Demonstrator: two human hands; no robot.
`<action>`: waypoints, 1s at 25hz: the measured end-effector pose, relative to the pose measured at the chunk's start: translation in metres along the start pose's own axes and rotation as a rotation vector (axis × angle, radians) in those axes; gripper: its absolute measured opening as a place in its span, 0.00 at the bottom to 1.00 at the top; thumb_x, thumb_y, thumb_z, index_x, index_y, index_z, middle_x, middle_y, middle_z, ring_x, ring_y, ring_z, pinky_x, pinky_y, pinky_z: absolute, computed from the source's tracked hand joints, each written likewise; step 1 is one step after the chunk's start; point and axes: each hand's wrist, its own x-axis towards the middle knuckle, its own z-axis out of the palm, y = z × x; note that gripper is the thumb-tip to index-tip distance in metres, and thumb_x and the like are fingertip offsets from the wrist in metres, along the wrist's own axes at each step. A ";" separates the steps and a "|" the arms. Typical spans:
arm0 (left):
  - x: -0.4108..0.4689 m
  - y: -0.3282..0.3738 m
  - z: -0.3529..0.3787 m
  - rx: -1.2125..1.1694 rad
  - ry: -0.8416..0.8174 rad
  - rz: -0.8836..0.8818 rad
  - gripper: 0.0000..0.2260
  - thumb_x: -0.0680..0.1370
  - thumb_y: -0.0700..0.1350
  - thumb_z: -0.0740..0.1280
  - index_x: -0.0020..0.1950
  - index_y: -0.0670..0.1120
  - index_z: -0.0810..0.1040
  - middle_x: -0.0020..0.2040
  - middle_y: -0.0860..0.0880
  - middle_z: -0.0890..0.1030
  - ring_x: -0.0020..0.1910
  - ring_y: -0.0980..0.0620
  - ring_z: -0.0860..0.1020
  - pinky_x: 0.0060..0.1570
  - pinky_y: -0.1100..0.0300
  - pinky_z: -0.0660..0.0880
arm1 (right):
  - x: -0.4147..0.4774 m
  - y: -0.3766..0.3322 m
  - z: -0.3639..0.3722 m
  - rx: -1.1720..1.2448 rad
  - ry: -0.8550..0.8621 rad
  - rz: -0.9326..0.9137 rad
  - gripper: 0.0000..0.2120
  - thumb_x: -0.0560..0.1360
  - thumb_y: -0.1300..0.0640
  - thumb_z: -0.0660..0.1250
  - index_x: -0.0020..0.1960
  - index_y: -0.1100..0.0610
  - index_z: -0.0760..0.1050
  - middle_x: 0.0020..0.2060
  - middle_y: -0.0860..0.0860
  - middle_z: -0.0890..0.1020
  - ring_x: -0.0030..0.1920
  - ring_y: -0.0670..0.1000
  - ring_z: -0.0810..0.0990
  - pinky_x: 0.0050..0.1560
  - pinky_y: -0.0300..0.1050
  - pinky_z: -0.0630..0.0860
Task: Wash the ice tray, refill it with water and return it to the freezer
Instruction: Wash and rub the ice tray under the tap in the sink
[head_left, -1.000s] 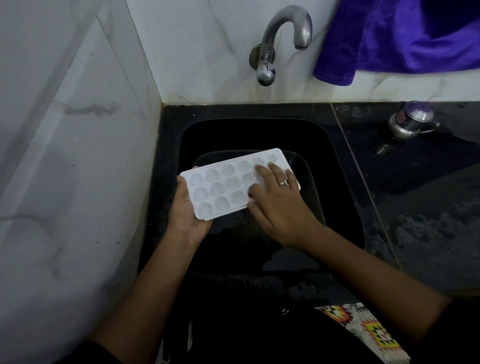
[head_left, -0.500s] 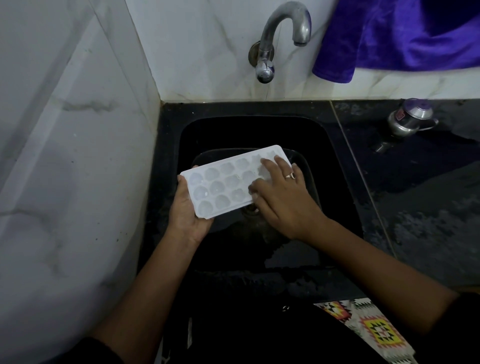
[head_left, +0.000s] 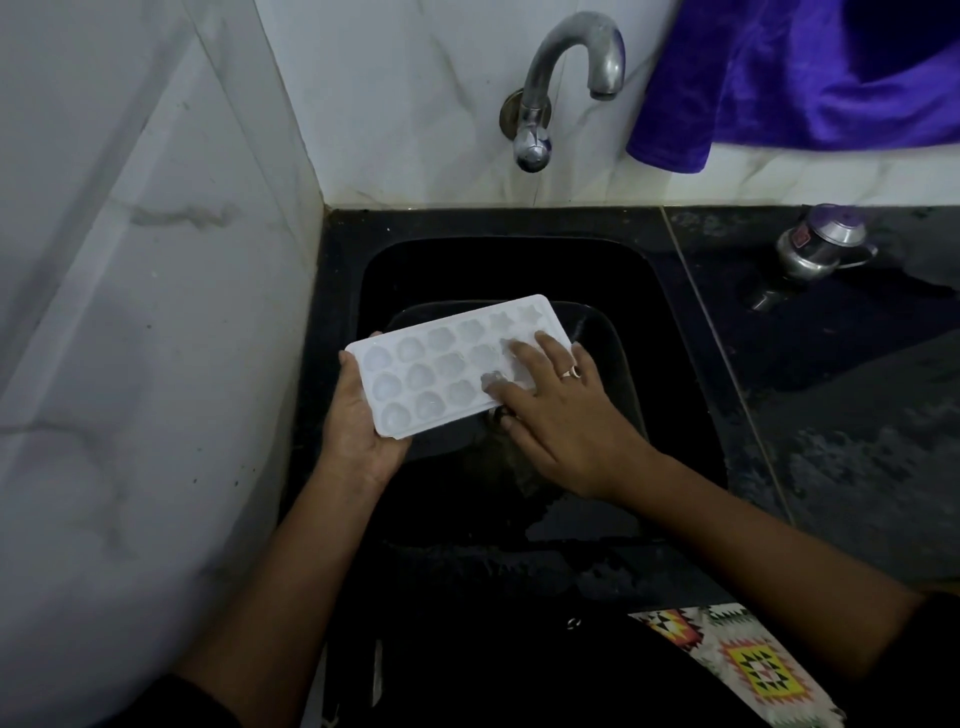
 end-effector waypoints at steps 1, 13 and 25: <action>0.000 0.000 0.000 0.001 -0.013 -0.006 0.23 0.86 0.62 0.56 0.68 0.47 0.79 0.70 0.40 0.81 0.69 0.38 0.80 0.65 0.39 0.78 | 0.003 0.003 -0.002 0.014 0.014 0.024 0.21 0.85 0.43 0.49 0.73 0.47 0.70 0.80 0.59 0.60 0.81 0.65 0.53 0.78 0.73 0.51; -0.005 0.000 0.008 -0.004 -0.008 0.009 0.22 0.81 0.62 0.61 0.64 0.47 0.81 0.69 0.40 0.82 0.67 0.38 0.81 0.68 0.38 0.76 | 0.010 -0.005 -0.001 0.014 0.004 0.040 0.19 0.85 0.44 0.50 0.67 0.51 0.71 0.80 0.60 0.60 0.81 0.65 0.53 0.77 0.71 0.53; -0.002 -0.002 0.006 -0.020 -0.028 -0.001 0.22 0.83 0.62 0.59 0.64 0.48 0.81 0.70 0.40 0.81 0.68 0.37 0.80 0.67 0.38 0.77 | 0.012 0.001 -0.009 0.049 0.044 0.078 0.18 0.85 0.44 0.51 0.66 0.49 0.73 0.79 0.60 0.62 0.81 0.65 0.54 0.77 0.72 0.53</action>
